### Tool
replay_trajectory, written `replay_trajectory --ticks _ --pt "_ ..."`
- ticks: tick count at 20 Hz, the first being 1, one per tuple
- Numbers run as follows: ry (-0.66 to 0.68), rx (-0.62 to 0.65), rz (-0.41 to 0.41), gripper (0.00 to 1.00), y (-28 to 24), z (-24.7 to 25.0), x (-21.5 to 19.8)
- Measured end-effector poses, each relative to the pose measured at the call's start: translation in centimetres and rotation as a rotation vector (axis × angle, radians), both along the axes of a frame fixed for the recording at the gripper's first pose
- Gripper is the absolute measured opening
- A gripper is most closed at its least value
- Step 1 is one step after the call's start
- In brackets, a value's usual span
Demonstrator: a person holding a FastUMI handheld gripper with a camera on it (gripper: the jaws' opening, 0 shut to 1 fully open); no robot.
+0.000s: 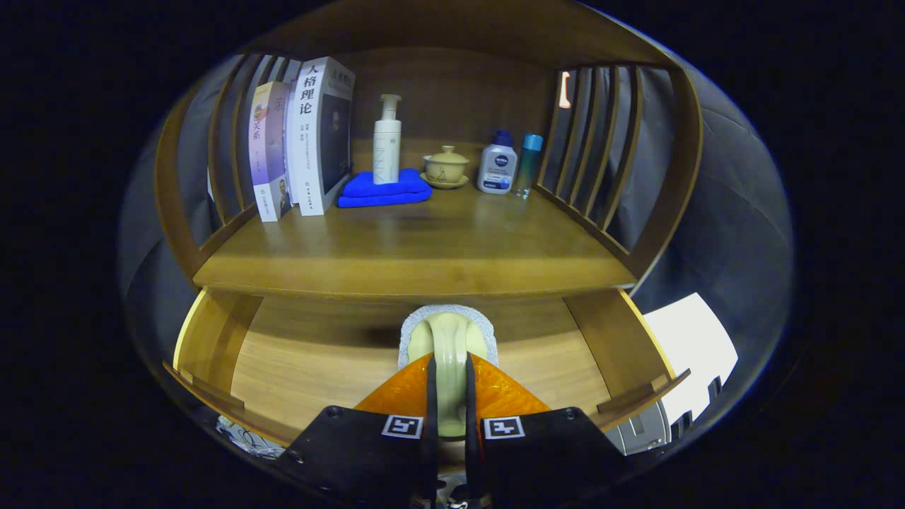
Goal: Pull open the drawer, take out the items inside it, and place them on the countertop above the cabinet.
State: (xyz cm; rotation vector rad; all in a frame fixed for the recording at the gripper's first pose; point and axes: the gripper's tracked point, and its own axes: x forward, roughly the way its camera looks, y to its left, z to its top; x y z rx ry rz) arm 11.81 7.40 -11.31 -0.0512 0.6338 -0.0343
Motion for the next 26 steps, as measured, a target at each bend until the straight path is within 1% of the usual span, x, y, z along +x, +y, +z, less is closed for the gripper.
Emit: replay_trajectory --ticks 4,9,13,16,20,23,24,26 --pt "-0.021 0.045 -0.027 0.17 -0.9 1.3 -1.1" --pt "-0.089 0.055 -0.051 0.17 -2.4 4.9 -0.4" --pt "-0.105 0.054 -0.024 0.17 -2.4 6.4 2.2" --pt "-0.115 0.065 0.027 0.17 -1.1 7.6 5.3" --pt "-0.100 0.053 0.070 0.17 0.2 8.3 9.2" --pt "-0.064 0.044 0.108 0.17 1.2 7.9 11.9" --pt "-0.049 0.042 0.118 0.17 1.4 7.1 12.6" --pt "-0.047 0.038 0.120 0.17 1.3 7.2 13.8"
